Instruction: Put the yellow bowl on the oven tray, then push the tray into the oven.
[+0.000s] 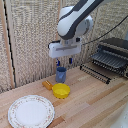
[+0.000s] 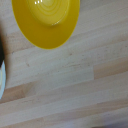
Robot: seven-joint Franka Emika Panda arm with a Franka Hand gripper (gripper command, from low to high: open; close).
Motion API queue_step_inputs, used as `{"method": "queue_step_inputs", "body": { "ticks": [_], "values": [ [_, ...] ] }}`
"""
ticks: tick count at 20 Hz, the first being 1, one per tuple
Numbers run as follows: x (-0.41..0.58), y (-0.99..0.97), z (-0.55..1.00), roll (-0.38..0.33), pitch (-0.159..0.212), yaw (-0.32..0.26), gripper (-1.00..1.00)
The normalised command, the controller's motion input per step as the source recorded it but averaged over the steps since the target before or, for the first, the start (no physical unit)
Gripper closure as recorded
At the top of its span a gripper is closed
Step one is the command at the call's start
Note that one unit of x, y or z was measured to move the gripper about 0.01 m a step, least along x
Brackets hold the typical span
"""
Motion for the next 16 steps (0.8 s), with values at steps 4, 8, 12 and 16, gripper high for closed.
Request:
{"method": "queue_step_inputs", "body": {
  "ticks": [4, 8, 12, 16],
  "values": [
    [-0.033, -0.07, -0.52, -0.050, 0.014, 0.005, -1.00],
    [-0.064, -0.05, -0.53, -0.055, 0.005, 0.055, -1.00],
    [-0.114, -0.05, -0.49, -0.056, 0.016, 0.051, -1.00],
    [-0.056, -0.09, -0.48, -0.062, 0.000, 0.063, -1.00]
  ]
}}
